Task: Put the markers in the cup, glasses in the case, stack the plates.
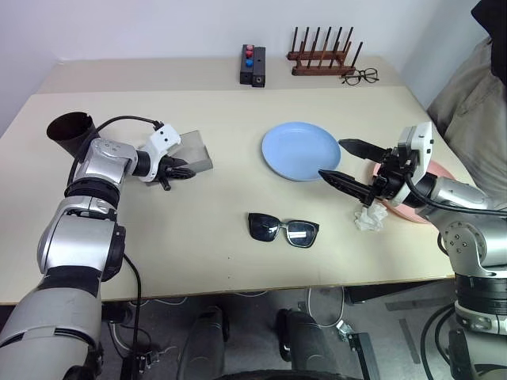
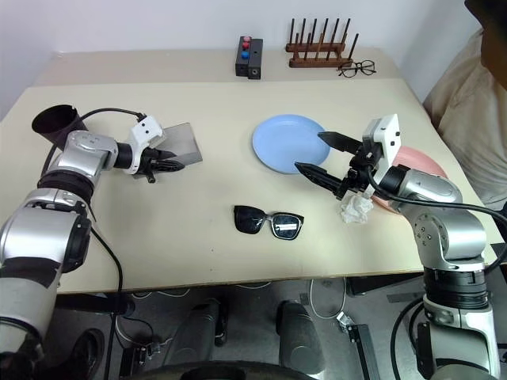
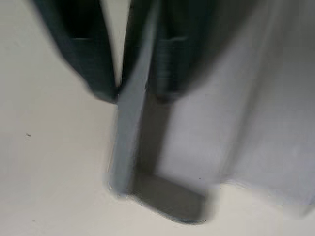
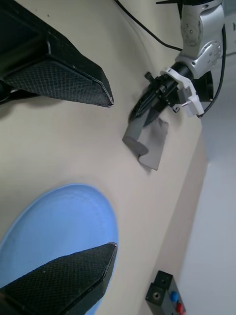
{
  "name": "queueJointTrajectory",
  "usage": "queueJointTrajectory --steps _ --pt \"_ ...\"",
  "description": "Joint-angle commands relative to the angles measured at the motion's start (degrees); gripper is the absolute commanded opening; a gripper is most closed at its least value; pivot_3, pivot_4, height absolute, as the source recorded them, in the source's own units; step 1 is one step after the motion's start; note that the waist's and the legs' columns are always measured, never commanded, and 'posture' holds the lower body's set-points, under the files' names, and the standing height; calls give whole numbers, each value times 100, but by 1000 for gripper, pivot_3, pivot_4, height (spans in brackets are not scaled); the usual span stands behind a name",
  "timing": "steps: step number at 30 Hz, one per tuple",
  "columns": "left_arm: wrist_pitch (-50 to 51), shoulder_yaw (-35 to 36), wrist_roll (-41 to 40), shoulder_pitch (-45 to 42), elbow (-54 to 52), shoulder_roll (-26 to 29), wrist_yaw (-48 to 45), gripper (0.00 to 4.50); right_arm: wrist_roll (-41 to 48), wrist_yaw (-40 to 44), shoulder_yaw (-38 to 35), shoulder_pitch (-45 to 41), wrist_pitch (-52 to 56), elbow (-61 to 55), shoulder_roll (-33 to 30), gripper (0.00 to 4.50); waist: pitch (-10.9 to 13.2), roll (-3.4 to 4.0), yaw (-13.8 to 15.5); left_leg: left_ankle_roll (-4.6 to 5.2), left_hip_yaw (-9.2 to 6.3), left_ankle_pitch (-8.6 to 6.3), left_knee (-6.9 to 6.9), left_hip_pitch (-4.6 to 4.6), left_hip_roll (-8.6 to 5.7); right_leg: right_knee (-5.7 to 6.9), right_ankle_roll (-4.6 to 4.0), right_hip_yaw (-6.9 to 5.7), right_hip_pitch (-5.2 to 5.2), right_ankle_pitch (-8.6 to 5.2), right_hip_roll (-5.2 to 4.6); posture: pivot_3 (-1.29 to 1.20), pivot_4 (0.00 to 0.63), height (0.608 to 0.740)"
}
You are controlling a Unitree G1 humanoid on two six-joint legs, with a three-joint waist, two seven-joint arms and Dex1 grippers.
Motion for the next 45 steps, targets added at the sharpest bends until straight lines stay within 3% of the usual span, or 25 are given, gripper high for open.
queueJointTrajectory --steps 1,5,10,14,19,23,34,37,44,45 --pt "-49 89 -9 -5 -62 46 -266 18 38 24 -17 -179 -80 -46 -2 4500 0 0 1 0 -1 0 0 1 0 1 0 0 1 0 0 0 150 740" --pt "-7 283 -183 -69 -145 37 -640 18 11 43 34 -258 -115 29 12 4500 0 0 2 0 -1 0 1 -1 0 0 -1 0 0 0 0 0 150 740" --pt "171 331 -362 -79 -411 196 -1865 18 -10 54 73 -297 -144 62 15 4500 0 0 -6 0 0 0 1 -2 0 0 -2 0 0 -1 0 0 150 740" --pt "1420 -1423 -2236 770 -2707 1489 -2625 18 -8 90 45 -286 -147 57 -16 4500 2 3 -114 0 0 0 -7 1 5 1 -3 4 -3 -1 2 0 150 740" --pt "1471 -2347 -3407 1286 -4089 2509 -2625 18 -5 128 72 -295 -155 77 10 4500 4 7 -84 3 -2 -1 -10 6 8 9 -7 6 -4 -4 1 0 150 740" --pt "1081 -2516 -3452 1337 -4150 2549 -2625 18 -17 160 104 -342 -163 117 22 4500 4 7 30 3 2 -1 11 -2 8 2 -10 2 1 -4 -5 0 150 740" --pt "242 -2953 -3155 1227 -3555 2232 -2625 18 -5 167 92 -342 -130 79 13 4500 4 7 -5 5 8 -3 9 -6 7 0 -10 3 -3 -4 -6 0 150 740" --pt "298 -2948 -3171 1137 -3406 2155 -2625 973 17 140 60 -275 -103 -2 -4 4500 4 7 -5 6 8 -2 9 -6 8 1 -9 3 -3 -4 -5 0 150 740" --pt "628 -2859 -3454 934 -3594 2148 -2625 4432 86 333 -38 2 17 -208 -279 4500 4 7 5 6 8 -3 11 -9 7 0 -9 3 -3 -4 -6 0 150 740" --pt "703 -2796 -3528 889 -3672 2146 -2625 4482 128 431 -89 80 76 -261 -404 4500 4 7 9 6 8 -3 11 -10 7 0 -9 3 -3 -4 -6 0 150 740"
